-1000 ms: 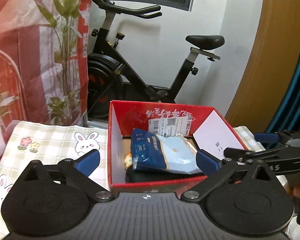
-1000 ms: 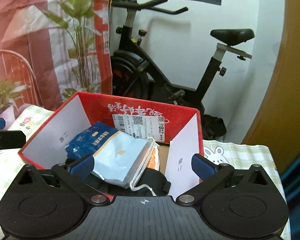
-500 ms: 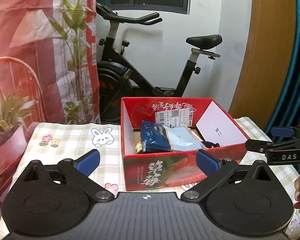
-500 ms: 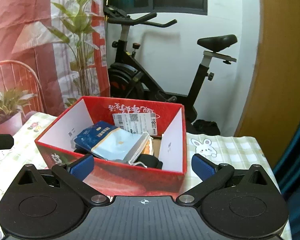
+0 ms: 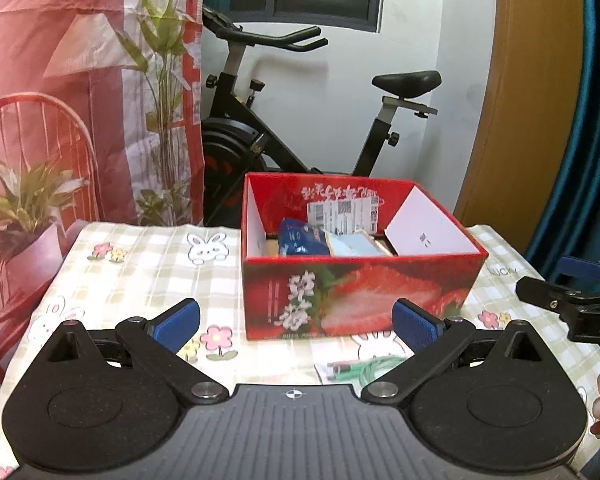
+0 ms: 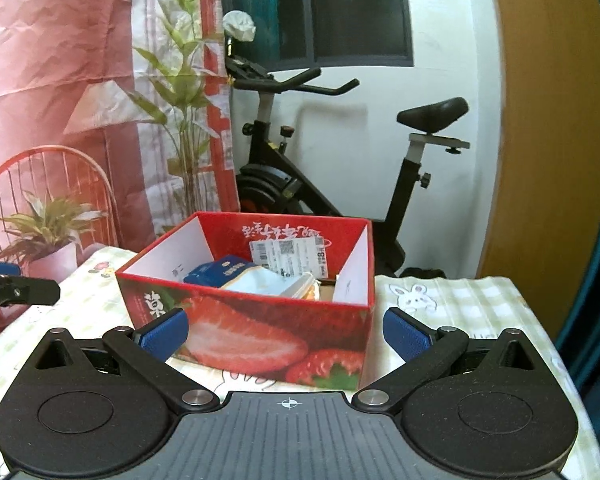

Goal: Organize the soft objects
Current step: 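Move the left tool back down toward the black dotted gloves, then close the left gripper on the black dotted gloves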

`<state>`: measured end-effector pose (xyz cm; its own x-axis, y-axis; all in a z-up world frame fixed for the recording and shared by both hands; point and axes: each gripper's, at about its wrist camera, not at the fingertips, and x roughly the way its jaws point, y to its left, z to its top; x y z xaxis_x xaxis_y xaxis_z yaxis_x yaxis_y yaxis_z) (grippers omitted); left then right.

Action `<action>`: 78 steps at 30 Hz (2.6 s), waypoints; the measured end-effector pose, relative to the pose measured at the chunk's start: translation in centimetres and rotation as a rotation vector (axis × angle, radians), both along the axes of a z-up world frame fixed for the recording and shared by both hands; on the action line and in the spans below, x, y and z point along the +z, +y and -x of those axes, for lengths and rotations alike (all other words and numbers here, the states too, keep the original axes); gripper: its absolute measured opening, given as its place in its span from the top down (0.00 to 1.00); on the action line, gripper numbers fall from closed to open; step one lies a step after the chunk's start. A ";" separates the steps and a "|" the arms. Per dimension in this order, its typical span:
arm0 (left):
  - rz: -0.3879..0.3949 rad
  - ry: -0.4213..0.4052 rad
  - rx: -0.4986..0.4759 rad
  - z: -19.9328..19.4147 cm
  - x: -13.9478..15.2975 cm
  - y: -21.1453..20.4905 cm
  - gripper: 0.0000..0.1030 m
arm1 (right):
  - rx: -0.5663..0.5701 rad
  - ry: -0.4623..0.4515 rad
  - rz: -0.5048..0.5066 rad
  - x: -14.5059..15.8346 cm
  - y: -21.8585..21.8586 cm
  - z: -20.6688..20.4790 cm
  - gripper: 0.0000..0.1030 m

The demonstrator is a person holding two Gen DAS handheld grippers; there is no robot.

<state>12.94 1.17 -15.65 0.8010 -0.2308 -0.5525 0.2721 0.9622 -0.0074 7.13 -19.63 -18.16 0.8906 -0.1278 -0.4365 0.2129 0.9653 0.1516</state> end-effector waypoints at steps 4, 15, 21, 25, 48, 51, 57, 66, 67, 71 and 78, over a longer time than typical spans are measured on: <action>-0.017 0.004 0.014 1.6 -1.2 0.3 0.00 | -0.008 -0.003 -0.015 -1.2 0.9 1.8 0.00; -0.022 0.040 0.039 4.5 -4.2 1.4 0.00 | 0.014 0.060 0.026 -5.3 4.2 5.6 0.00; -0.022 0.072 0.038 6.1 -6.0 1.9 0.00 | 0.024 0.086 0.026 -6.4 5.0 6.6 0.00; -0.052 0.102 0.032 6.9 -7.3 1.8 0.00 | 0.035 0.112 0.022 -7.1 5.4 6.8 0.00; 0.062 0.225 -0.013 4.4 -9.9 2.5 0.36 | 0.129 0.189 -0.059 -9.7 5.1 4.3 0.25; 0.099 0.250 -0.047 3.3 -10.2 2.0 0.44 | 0.167 0.191 -0.052 -9.6 5.5 3.2 0.37; 0.125 0.297 -0.103 1.6 -11.4 0.2 0.49 | 0.217 0.253 -0.042 -10.5 6.6 0.9 0.39; 0.156 0.354 -0.094 -0.1 -13.7 -0.5 0.51 | 0.216 0.326 -0.043 -12.3 6.8 -1.4 0.38; 0.162 0.354 -0.094 -0.2 -13.8 -0.5 0.51 | 0.217 0.327 -0.047 -12.4 6.8 -1.4 0.38; 0.174 0.342 -0.101 0.0 -13.9 -0.3 0.58 | 0.233 0.323 -0.053 -12.6 6.7 -1.4 0.45; 0.187 0.318 -0.113 1.0 -13.5 -0.3 0.71 | 0.261 0.309 -0.113 -12.3 6.4 -0.8 0.72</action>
<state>11.97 0.88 -29.14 0.5598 -0.4282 -0.7094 0.3324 0.9003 -0.2811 7.90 -13.24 -30.50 0.7115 0.1490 -0.6867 0.0149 0.9738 0.2268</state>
